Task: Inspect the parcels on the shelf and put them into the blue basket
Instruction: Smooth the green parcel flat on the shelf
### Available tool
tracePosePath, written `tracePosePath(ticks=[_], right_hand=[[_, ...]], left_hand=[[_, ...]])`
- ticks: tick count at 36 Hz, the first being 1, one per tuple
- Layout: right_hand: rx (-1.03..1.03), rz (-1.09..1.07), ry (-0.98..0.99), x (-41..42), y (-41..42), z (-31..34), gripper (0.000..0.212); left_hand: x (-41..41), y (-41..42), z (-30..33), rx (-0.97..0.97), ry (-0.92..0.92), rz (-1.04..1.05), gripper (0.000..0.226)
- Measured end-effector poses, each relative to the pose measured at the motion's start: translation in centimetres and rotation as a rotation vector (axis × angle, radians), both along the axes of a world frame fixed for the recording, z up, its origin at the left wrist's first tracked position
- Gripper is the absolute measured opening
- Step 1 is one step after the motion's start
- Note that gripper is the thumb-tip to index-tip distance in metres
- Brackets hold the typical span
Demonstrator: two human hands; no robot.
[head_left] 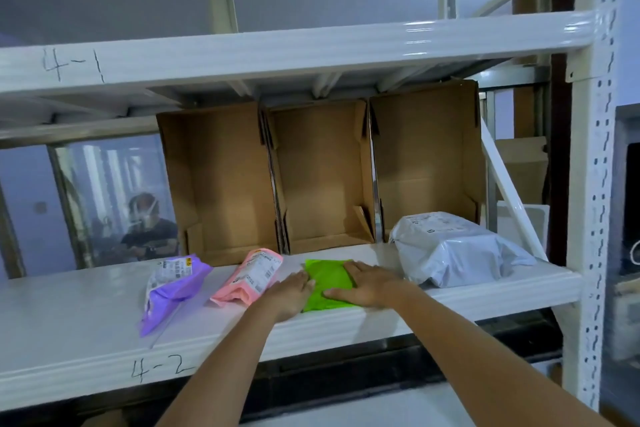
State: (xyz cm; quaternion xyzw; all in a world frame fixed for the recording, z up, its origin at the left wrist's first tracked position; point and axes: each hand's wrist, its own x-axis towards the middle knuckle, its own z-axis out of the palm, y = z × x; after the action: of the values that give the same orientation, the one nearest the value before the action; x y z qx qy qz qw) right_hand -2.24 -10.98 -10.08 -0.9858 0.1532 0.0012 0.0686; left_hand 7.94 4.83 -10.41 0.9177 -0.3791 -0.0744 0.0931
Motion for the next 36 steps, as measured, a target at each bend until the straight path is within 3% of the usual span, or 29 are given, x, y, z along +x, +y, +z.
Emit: tracePosePath(ticks=[5, 8, 12, 14, 17, 20, 23, 24, 28, 30, 33, 36], right_hand=[[0.01, -0.03, 0.076, -0.7, -0.1, 0.6, 0.109], [0.008, -0.054, 0.04, -0.7, 0.6, 1.1, 0.105], [0.115, -0.119, -0.239, 0.4, 1.8, 1.1, 0.069], [0.162, -0.147, -0.277, 1.0, 2.1, 1.2, 0.049], [0.335, -0.168, -0.225, 1.2, 2.6, 1.5, 0.042], [0.541, -0.197, -0.284, 1.6, 2.8, 1.5, 0.057], [1.033, -0.186, -0.447, 2.3, 3.2, 1.9, 0.094], [1.176, -0.165, -0.482, 2.6, 3.2, 2.1, 0.095], [1.395, -0.199, -0.6, 3.3, 2.5, 2.0, 0.059], [1.15, -0.301, -0.625, 2.8, 2.0, 1.4, 0.046], [0.48, -0.388, -0.472, 0.1, 1.6, 0.7, 0.028], [0.203, -0.398, -0.407, -1.6, 1.3, 0.6, 0.03]], left_hand=[[-0.3, -0.4, -0.3, -0.042, -0.011, 0.022, 0.056], [-0.2, -0.4, -0.6, -0.145, 0.023, 0.067, 0.052], [0.8, -1.7, -0.4, -0.316, 0.145, 0.202, 0.045], [0.3, -2.8, 0.4, -0.415, 0.254, 0.278, 0.035], [-1.8, -3.5, 1.8, -0.726, 0.578, 0.308, 0.031], [-3.0, -3.2, 2.8, -1.072, 0.976, 0.272, 0.038], [-2.5, -3.6, 3.4, -1.378, 1.047, 0.349, 0.031], [-2.5, -3.7, 3.7, -1.414, 1.023, 0.336, 0.034], [-3.4, -3.6, 4.1, -1.223, 0.809, 0.157, 0.046], [-3.4, -3.6, 3.8, -0.999, 0.657, 0.1, 0.038], [-3.3, -3.4, 2.2, -0.679, 0.535, 0.073, 0.027], [-3.2, -3.2, 0.7, -0.761, 0.59, 0.068, 0.028]])
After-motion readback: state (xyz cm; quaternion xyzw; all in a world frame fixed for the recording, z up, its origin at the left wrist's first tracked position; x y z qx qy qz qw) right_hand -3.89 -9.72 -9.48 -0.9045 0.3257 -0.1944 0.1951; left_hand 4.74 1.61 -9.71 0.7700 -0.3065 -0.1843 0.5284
